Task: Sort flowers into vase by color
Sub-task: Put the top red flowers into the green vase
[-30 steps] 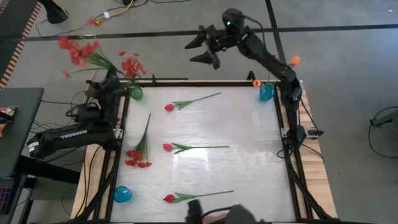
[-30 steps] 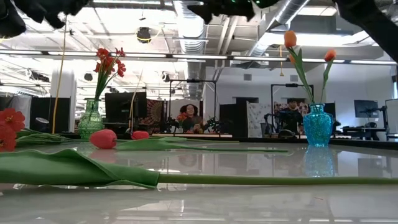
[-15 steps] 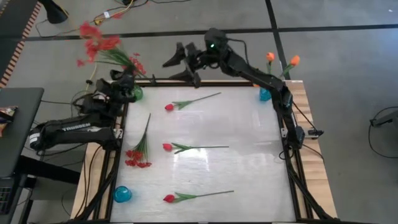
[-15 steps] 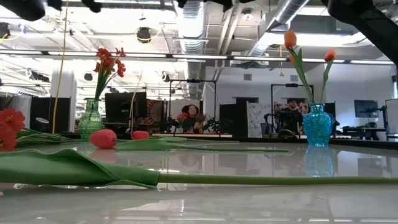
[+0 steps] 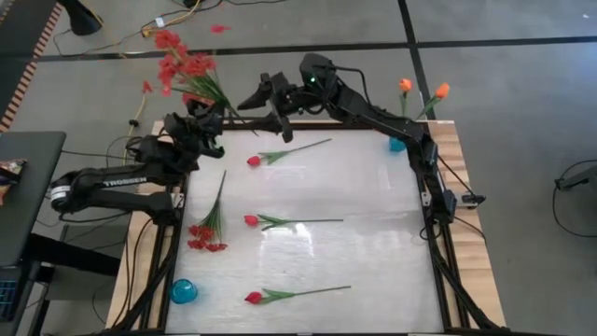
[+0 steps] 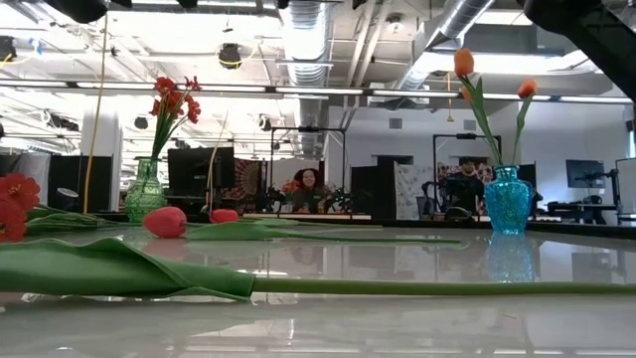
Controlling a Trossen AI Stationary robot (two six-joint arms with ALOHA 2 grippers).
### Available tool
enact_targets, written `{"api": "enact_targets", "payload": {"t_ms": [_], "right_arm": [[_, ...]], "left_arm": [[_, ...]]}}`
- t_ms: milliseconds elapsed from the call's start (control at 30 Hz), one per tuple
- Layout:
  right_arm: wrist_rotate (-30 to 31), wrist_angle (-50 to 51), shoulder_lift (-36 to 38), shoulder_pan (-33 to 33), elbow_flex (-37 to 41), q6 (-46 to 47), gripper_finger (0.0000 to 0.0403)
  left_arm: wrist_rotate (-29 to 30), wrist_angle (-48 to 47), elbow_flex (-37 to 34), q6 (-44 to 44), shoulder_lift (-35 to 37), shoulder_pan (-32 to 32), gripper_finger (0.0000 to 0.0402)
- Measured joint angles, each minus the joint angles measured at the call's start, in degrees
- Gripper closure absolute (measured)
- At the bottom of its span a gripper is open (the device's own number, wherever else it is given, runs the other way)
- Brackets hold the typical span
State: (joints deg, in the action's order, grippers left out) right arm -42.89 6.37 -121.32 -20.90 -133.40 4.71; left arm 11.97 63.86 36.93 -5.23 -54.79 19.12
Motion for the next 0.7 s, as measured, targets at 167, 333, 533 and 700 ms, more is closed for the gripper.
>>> {"api": "enact_targets", "payload": {"t_ms": [167,333,533,700], "right_arm": [[3.87,1.94,0.00,1.08,0.00,-0.02,0.0112],[4.03,4.17,-0.01,0.98,0.00,-0.11,0.0112],[4.10,4.44,0.00,1.10,-0.02,-0.09,0.0123],[5.53,6.07,0.00,1.22,-0.01,-0.14,0.0153]], "left_arm": [[-1.21,0.89,0.06,-1.12,-1.22,-0.63,0.0401],[-1.23,1.24,0.13,-1.07,-1.09,-1.19,0.0401],[-1.21,1.25,0.13,-1.41,-1.07,-1.21,0.0401],[-1.67,1.61,0.13,-2.00,-1.08,-1.21,0.0401]]}}
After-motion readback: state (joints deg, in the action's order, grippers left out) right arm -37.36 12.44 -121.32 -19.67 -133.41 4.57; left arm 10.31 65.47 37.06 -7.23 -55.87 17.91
